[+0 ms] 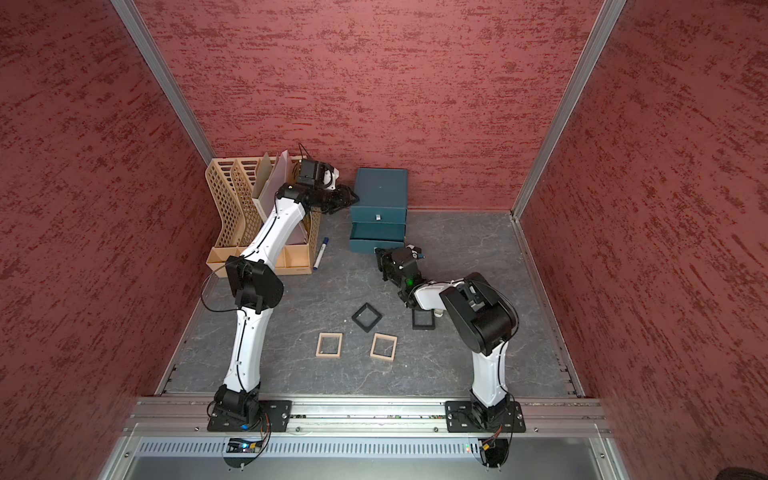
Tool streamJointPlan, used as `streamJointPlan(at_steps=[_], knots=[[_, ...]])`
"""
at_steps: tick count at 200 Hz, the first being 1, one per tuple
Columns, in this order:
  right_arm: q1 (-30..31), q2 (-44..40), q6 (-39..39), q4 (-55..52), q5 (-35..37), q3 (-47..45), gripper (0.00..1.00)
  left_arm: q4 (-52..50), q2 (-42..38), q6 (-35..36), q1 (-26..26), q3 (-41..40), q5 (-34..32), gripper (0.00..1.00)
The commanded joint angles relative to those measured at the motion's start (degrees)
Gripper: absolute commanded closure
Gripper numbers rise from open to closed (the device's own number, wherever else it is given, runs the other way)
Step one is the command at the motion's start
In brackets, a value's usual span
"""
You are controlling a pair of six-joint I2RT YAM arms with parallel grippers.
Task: Place the brooch boxes into the drawer by color
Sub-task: Open the drawer in the storage box.
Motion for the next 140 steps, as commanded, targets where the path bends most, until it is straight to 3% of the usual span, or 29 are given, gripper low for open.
streamJointPlan(at_steps=[1, 96, 140], knots=[[1.21, -3.32, 0.51, -0.19, 1.02, -2.57, 1.0, -3.61, 0.69, 0.42, -0.52, -1.17, -0.99, 0.43], [4.69, -9.96, 1.28, -1.48, 2.72, -10.37, 1.0, -3.69, 0.94, 0.55, -0.55, -1.17, -1.01, 0.44], [4.8, -9.04, 1.62, -0.94, 2.91, -10.46, 1.0, -3.56, 0.79, 0.34, -0.57, -1.17, -0.91, 0.44]])
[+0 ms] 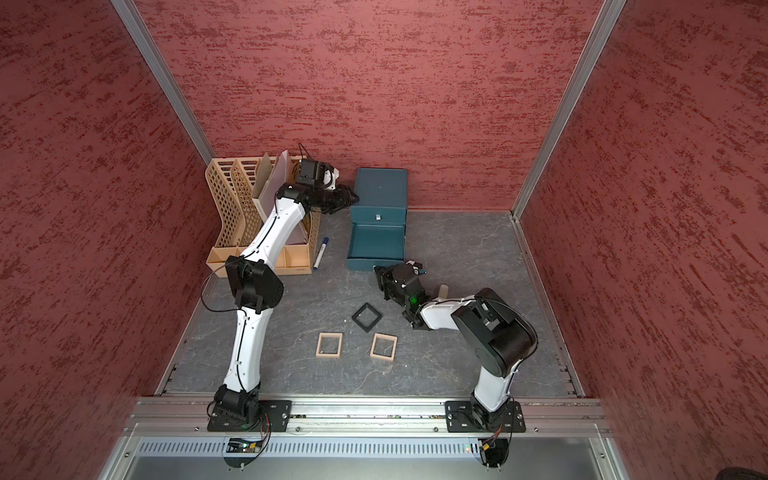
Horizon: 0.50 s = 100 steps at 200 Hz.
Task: Place the brooch boxes into the drawer by color
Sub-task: Open the drawer in the storage box.
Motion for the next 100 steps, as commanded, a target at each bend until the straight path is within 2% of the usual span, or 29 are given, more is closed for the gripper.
streamJointPlan(at_steps=[1, 26, 43, 52, 100], knots=[[0.47, -0.1, 0.6, 0.46, 1.6, 0.13, 1.0, -3.59, 0.78, 0.34, -0.57, -1.17, -0.91, 0.44], [0.47, 0.81, 0.81, 0.61, 1.11, 1.06, 1.0, -3.85, 0.75, 0.38, -0.58, -1.17, -0.91, 0.44], [0.47, 0.34, 0.84, 0.27, 1.57, 0.77, 0.83, -3.81, 0.67, 0.51, -0.57, -1.17, -0.86, 0.44], [0.47, 0.11, 0.8, -0.02, 1.64, 0.72, 0.77, -3.85, 0.55, 0.45, -0.53, -1.17, -0.89, 0.44], [0.47, -0.2, 0.84, -0.13, 1.64, 0.63, 0.69, -3.68, 0.34, 0.47, -0.49, -1.17, -0.84, 0.43]])
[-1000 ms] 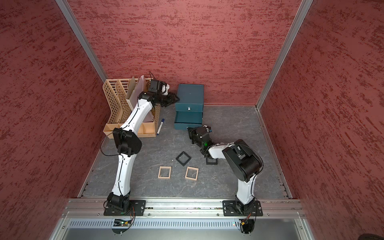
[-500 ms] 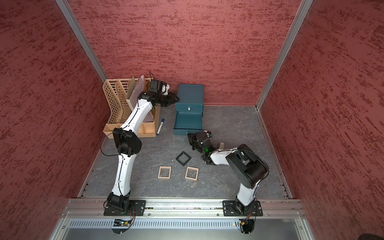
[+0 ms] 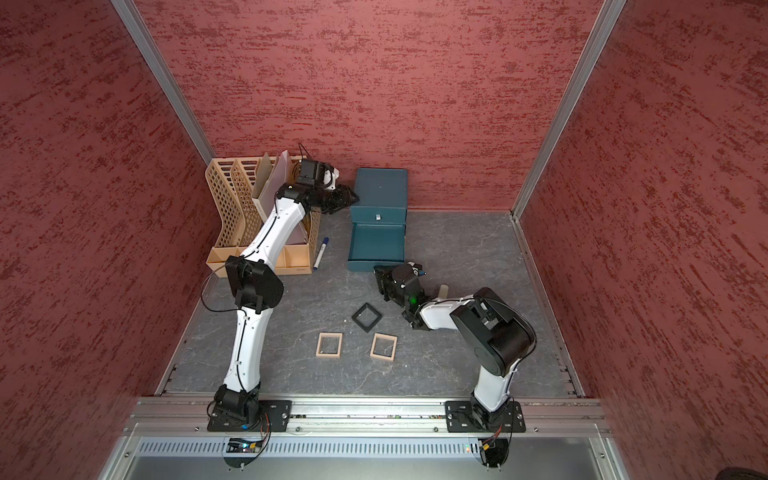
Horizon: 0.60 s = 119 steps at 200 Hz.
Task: Place the brooch boxes into the drawer by color
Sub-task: Open the drawer in the storage box, then pick up the brooch box from the center of the board.
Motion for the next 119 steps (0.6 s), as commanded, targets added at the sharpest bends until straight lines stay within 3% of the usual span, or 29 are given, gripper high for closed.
streamJointPlan(at_steps=[1, 60, 119], knots=[[0.32, -0.68, 0.23, 0.15, 1.53, 0.64, 0.68, -3.65, 0.37, 0.49, -0.49, -1.17, -0.83, 0.43], [0.58, -5.16, -1.04, -5.31, 2.01, 0.37, 0.37, -3.44, -0.22, 0.31, -0.49, -1.17, -0.91, 0.41], [0.84, -11.17, -2.85, -11.14, 2.45, -1.59, 0.3, -2.63, -1.56, -0.49, -0.4, -1.11, -0.91, 0.37]])
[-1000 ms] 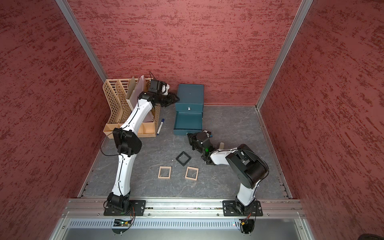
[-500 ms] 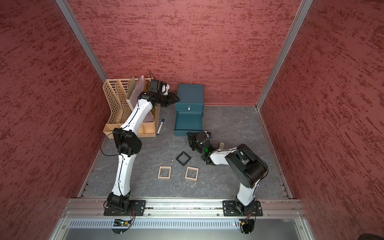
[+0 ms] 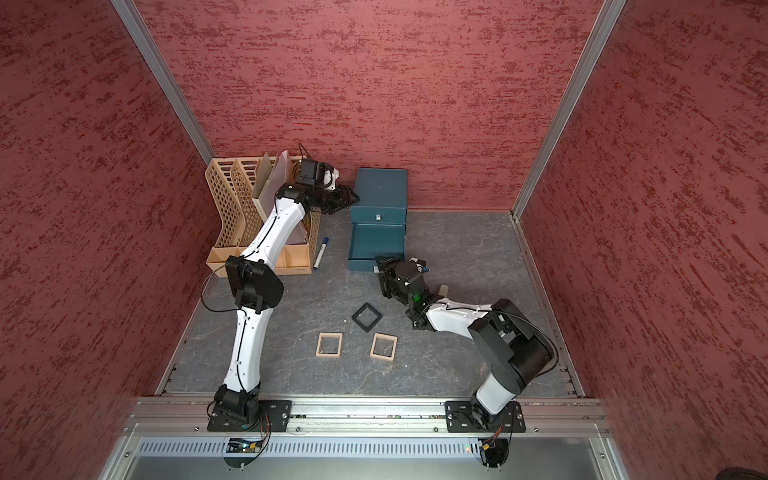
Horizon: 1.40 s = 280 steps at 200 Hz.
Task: Place the brooch boxes into the drawer by color
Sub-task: Pick up the brooch box from the center of the board.
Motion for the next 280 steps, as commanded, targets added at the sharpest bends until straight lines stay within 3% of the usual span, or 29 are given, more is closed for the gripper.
streamJointPlan(at_steps=[1, 67, 110, 145, 177, 228, 253, 280], knots=[[0.6, -2.2, -1.7, -3.6, 1.51, -1.51, 0.3, -2.59, -1.54, -0.3, -0.42, -1.1, -0.8, 0.37], [0.6, -8.07, -10.81, -10.24, 0.57, -1.54, 0.33, -1.71, -4.86, -1.81, 0.32, -1.0, -1.33, 0.29], [0.82, -12.7, -31.57, -24.9, -0.6, 2.57, 0.34, -3.89, -9.26, -3.32, 0.48, -3.32, -2.64, 0.27], [0.94, -14.47, -45.33, -37.02, -1.2, 5.58, 0.38, 2.06, -20.49, -6.14, 0.96, -20.04, -2.39, 0.27], [1.04, -13.62, -53.3, -45.38, -2.25, 8.75, 0.46, 6.15, -28.78, -7.87, 1.69, -33.05, -0.99, 0.29], [3.64, -9.62, -55.9, -52.47, -1.5, 11.43, 0.56, 16.81, -38.36, -12.84, 2.61, -55.01, 3.4, 0.36], [5.79, -5.51, -58.19, -53.0, -0.42, 13.47, 0.59, 20.11, -41.08, -13.87, 2.46, -62.22, 4.62, 0.38], [7.28, -1.15, -63.14, -53.13, -0.37, 16.12, 0.68, 21.95, -44.0, -14.2, 2.48, -68.08, 4.64, 0.39]])
